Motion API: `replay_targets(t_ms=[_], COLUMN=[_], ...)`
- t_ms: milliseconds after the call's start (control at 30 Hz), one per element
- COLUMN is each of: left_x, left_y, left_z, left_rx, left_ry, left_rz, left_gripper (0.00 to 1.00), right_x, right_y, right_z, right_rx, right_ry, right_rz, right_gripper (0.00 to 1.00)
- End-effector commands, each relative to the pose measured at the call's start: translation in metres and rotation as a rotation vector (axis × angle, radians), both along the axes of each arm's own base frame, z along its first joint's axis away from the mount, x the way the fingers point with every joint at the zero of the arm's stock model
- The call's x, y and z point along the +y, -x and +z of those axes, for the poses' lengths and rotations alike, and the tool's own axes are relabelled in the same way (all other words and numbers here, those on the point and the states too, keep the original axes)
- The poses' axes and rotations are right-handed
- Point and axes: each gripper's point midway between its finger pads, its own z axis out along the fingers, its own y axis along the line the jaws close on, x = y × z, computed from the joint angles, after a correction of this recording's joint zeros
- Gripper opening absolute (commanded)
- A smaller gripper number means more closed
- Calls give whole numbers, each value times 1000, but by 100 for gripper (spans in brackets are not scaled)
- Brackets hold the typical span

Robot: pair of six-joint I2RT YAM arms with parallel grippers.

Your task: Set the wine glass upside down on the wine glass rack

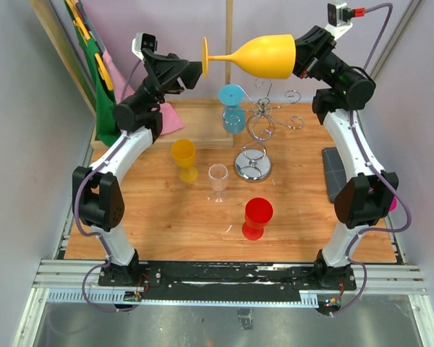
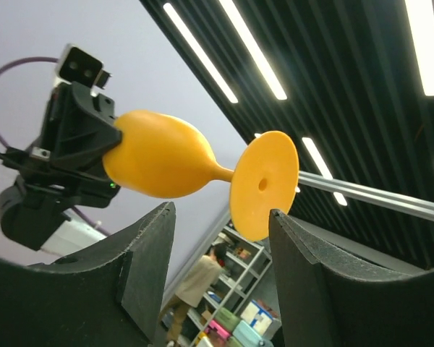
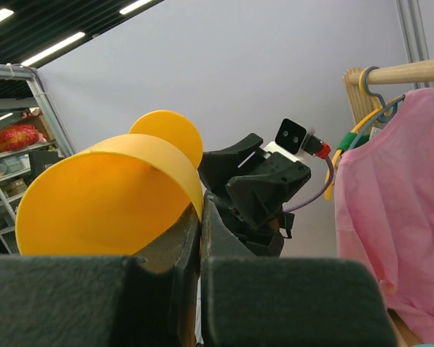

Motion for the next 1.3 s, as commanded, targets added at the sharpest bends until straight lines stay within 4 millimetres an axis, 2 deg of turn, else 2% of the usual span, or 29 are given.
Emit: replay_targets(t_ms=[0, 267, 567, 700, 867, 967, 1000, 1167, 1267], left_x=[6, 3, 3, 3, 4, 4, 4, 5, 6], left_y=[30, 43, 51, 53, 56, 56, 56, 58, 59], left_z=[19, 24, 29, 32, 35, 35, 35, 34, 35], left_rx=[-73, -77, -83, -81, -82, -84, -82, -82, -87], left_ry=[68, 89, 106, 108, 115, 114, 114, 117, 119], left_rz=[-55, -97, -115, -119, -125, -125, -127, -133, -135], left_gripper=[59, 57, 48, 31, 36, 35, 32, 1, 0], right_x=[10, 17, 21, 23, 26, 27, 27, 27, 27], right_y=[13, 7, 3, 1, 0, -1, -2, -3, -3], right_z=[-1, -4, -4, -6, -10, -12, -13, -13, -12], right_rx=[-52, -38, -33, -26, -19, -15, -12, -15, -18], right_ry=[10, -9, -20, -19, -13, -12, -11, -12, -10], right_rz=[64, 99, 120, 125, 131, 131, 131, 128, 123], right_gripper=[1, 1, 1, 1, 1, 1, 1, 1, 1])
